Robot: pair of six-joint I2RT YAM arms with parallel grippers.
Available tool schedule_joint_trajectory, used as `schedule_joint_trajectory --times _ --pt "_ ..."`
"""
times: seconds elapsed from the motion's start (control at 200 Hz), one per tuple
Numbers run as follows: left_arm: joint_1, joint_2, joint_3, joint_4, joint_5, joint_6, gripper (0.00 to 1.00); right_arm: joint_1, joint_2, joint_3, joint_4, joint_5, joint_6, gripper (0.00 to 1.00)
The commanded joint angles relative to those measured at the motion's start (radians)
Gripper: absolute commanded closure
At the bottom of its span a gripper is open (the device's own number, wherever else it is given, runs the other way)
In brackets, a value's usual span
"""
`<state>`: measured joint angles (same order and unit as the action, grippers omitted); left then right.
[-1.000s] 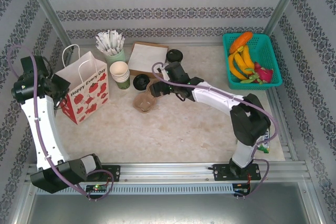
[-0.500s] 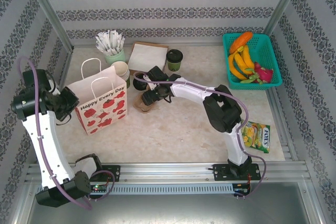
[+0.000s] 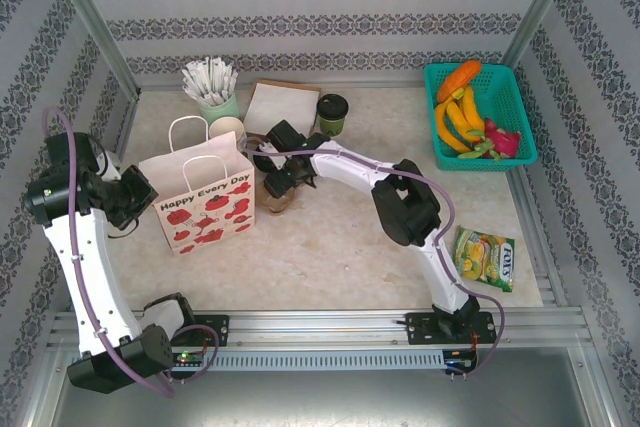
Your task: Pack the takeout coffee
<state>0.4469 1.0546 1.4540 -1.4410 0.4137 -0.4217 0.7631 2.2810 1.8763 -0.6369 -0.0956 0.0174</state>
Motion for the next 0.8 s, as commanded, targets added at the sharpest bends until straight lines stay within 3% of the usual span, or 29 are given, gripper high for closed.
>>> schedule_joint_trajectory --times 0.0,0.24,0.515,0.684,0.794 --pt "0.001 -0.001 -0.017 -0.015 0.034 0.034 1.00 -0.004 0.025 0.048 -0.104 -0.018 -0.088 0.29" --pt "0.001 0.002 -0.044 0.010 0.062 0.035 1.00 -0.026 0.019 0.050 -0.151 -0.017 -0.126 0.30" --pt "-0.012 0.002 -0.063 0.026 0.105 0.047 1.00 -0.027 0.049 0.097 -0.181 -0.022 -0.119 0.40" --pt "-0.057 0.004 -0.088 0.036 0.135 0.045 1.00 -0.043 -0.006 0.017 -0.191 -0.003 -0.096 0.49" --pt "-0.103 0.004 -0.095 0.049 0.134 0.031 1.00 -0.066 -0.090 -0.100 -0.172 0.045 -0.056 0.49"
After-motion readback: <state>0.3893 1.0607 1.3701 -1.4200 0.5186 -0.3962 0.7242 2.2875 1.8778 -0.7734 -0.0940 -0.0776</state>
